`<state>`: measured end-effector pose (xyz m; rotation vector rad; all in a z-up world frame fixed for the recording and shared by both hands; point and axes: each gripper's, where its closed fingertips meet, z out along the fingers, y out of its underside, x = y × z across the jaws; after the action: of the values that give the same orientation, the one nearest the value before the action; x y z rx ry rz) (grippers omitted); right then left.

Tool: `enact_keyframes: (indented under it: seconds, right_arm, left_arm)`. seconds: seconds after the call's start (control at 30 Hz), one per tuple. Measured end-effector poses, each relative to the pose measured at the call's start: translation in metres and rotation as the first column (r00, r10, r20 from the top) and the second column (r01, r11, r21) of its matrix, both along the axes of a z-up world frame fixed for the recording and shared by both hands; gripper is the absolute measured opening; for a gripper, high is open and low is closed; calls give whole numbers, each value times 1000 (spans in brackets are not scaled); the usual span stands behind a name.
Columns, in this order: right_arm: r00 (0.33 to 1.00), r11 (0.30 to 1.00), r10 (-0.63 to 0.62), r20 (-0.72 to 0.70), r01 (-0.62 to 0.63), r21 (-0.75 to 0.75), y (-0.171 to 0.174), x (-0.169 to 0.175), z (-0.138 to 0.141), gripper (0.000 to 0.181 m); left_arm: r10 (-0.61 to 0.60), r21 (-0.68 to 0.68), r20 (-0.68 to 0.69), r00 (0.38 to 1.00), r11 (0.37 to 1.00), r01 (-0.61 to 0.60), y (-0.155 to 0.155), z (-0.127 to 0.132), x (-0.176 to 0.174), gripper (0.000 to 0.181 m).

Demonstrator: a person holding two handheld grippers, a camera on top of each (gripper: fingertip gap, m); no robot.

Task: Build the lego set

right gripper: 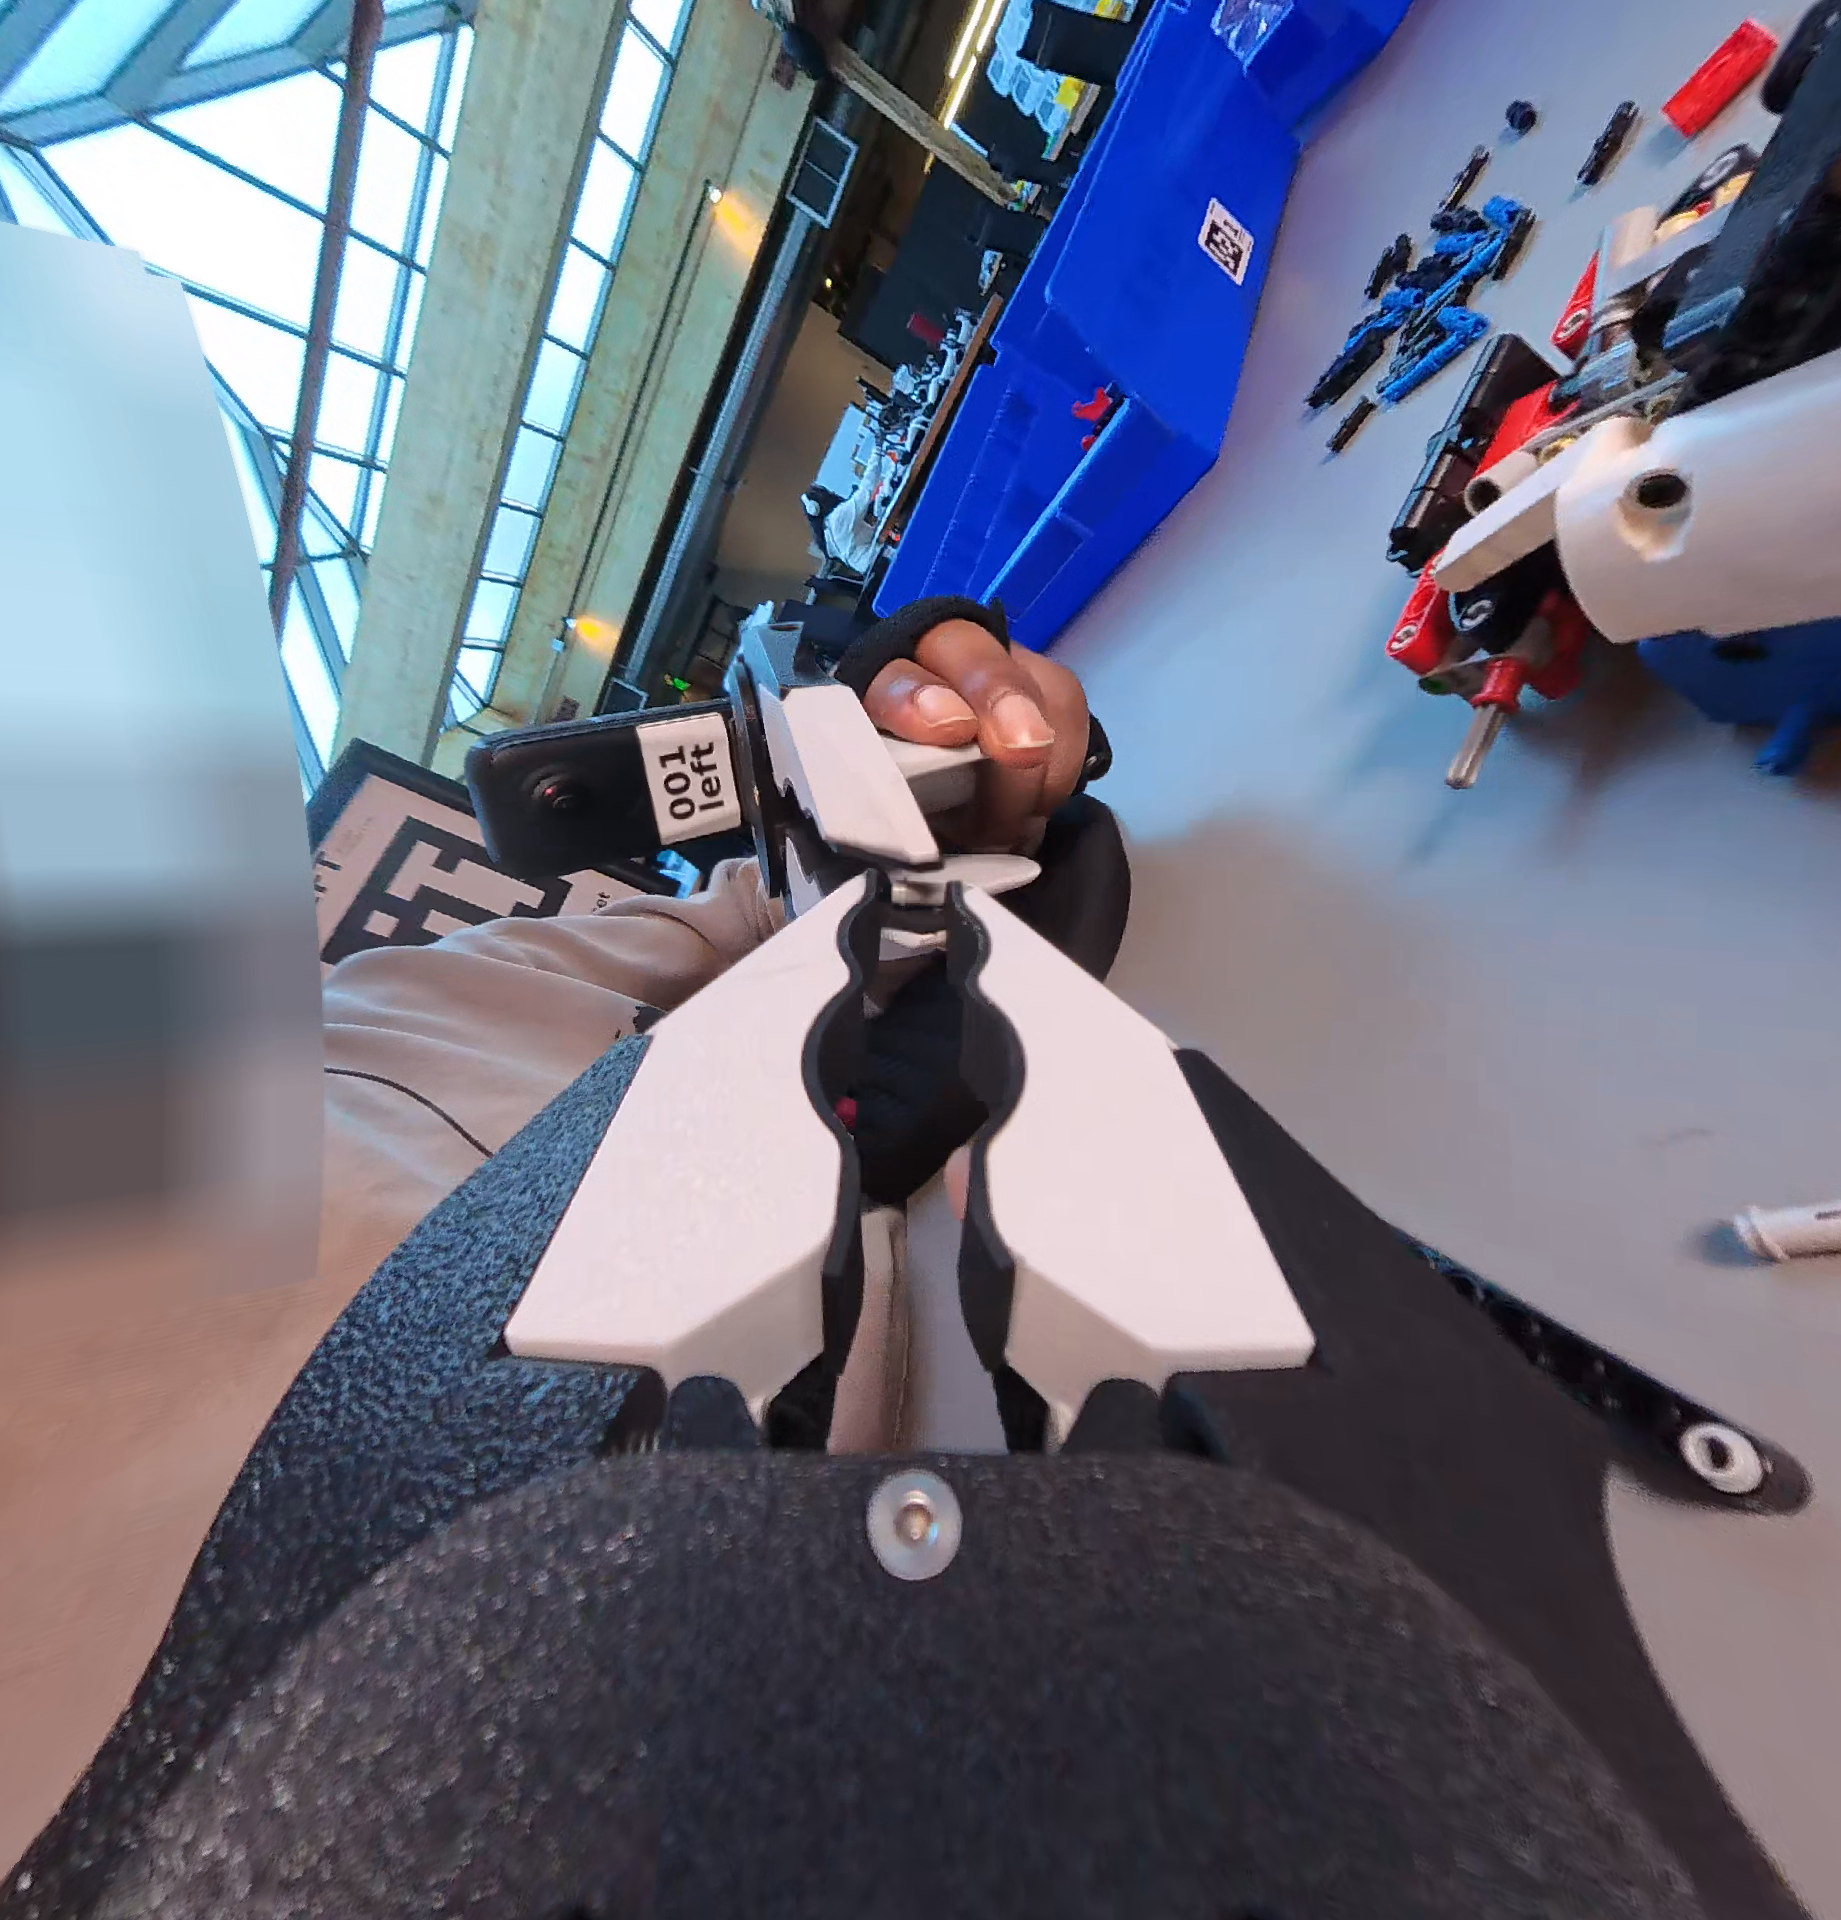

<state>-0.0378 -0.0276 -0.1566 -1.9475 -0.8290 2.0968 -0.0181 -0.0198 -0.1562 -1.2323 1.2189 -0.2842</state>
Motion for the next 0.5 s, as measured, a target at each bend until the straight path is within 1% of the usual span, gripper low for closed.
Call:
enact_keyframes:
  seconds: [0.13, 0.23, 0.33, 0.4, 0.5]
  right_arm:
    - [1000, 1000, -11, 9, 11, 20, 4, 3, -4, 7]
    - [998, 997, -60, -3, 60, 54, 20, 7, 1, 7]
    - [997, 987, -72, 2, 71, 147, 26, 10, 4, 7]
    - [998, 992, -30, -55, 37, 118, 18, 8, 14, 7]
    - [988, 1000, -6, -153, 6, 2, 12, 5, 24, 7]
  left_arm:
    - [15, -32, 12, 1000, 999, -15, 3, -2, 1, 11]
    - [19, -69, 32, 999, 997, -17, 5, -3, -2, 13]
    - [28, -114, 79, 996, 993, -19, 8, 0, -5, 12]
    - [27, -126, 108, 994, 992, -13, 9, 4, -6, 12]
    - [-1, -113, 169, 986, 993, 21, 5, 14, -6, 11]
